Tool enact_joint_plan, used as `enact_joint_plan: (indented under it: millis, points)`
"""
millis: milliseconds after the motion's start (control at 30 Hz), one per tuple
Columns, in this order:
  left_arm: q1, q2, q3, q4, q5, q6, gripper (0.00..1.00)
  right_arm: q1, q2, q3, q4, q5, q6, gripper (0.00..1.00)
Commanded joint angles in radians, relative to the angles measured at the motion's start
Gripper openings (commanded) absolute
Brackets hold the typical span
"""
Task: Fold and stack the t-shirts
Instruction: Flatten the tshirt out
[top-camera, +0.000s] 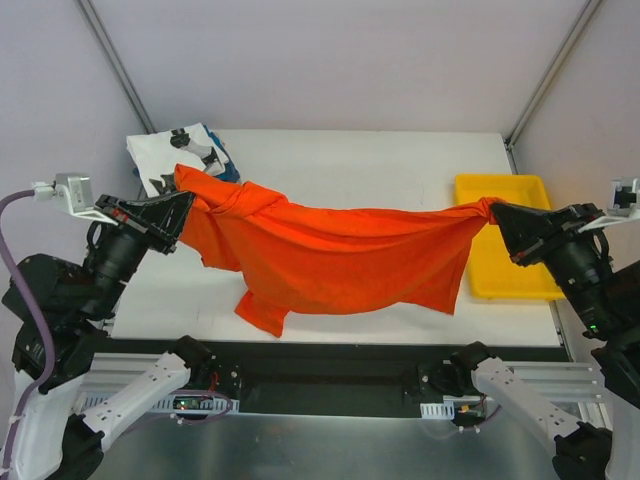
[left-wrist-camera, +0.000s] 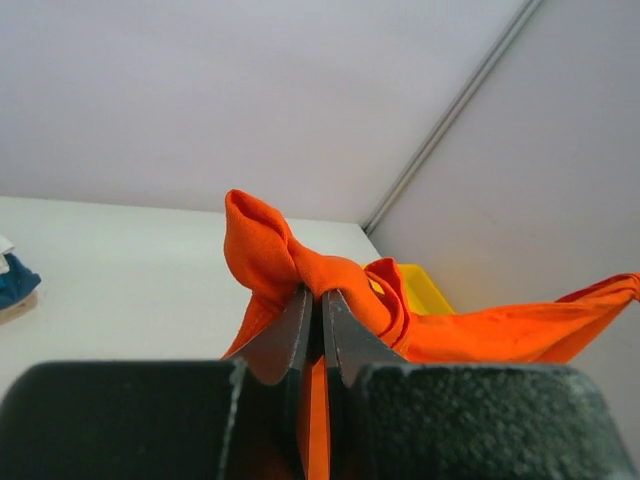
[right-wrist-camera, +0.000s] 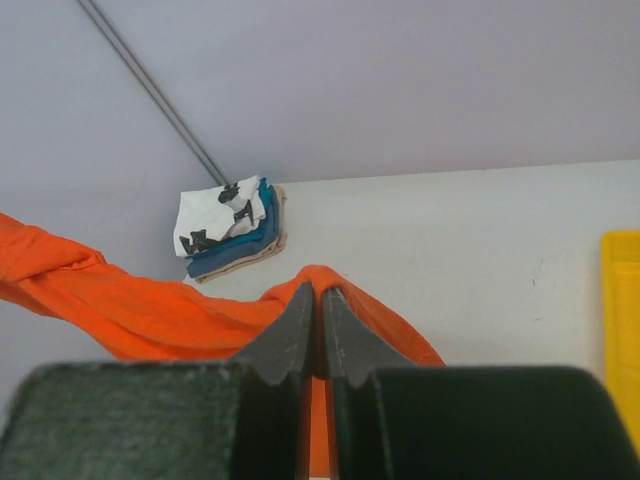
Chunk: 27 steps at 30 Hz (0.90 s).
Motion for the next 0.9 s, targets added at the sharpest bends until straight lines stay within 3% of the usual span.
enact_joint_plan:
  millis: [0,300,500,567,700,867]
  points:
    - [-0.005,-0.049,0.072,0.032,0.086,0.005,0.0,-0.004,-0.036,0.062,0.055,-0.111,-0.017,0.01]
    - [-0.005,-0.039,0.243,0.006,0.254,-0.002,0.0,-0.004,-0.109,0.136,0.033,-0.187,-0.008,0.01]
    - [-0.005,0.034,0.327,0.001,0.307,-0.005,0.0,-0.004,-0.099,0.168,0.021,-0.102,-0.04,0.03]
    - [-0.003,0.067,0.327,0.001,0.246,0.014,0.0,-0.004,-0.079,0.157,0.031,-0.054,-0.064,0.04]
    - [-0.005,0.164,0.283,0.013,0.048,0.079,0.0,-0.003,-0.005,0.081,0.068,0.21,-0.148,0.06]
    - [0.006,0.436,0.14,0.13,-0.491,0.227,0.05,-0.012,0.208,-0.063,0.14,0.597,-0.258,0.08]
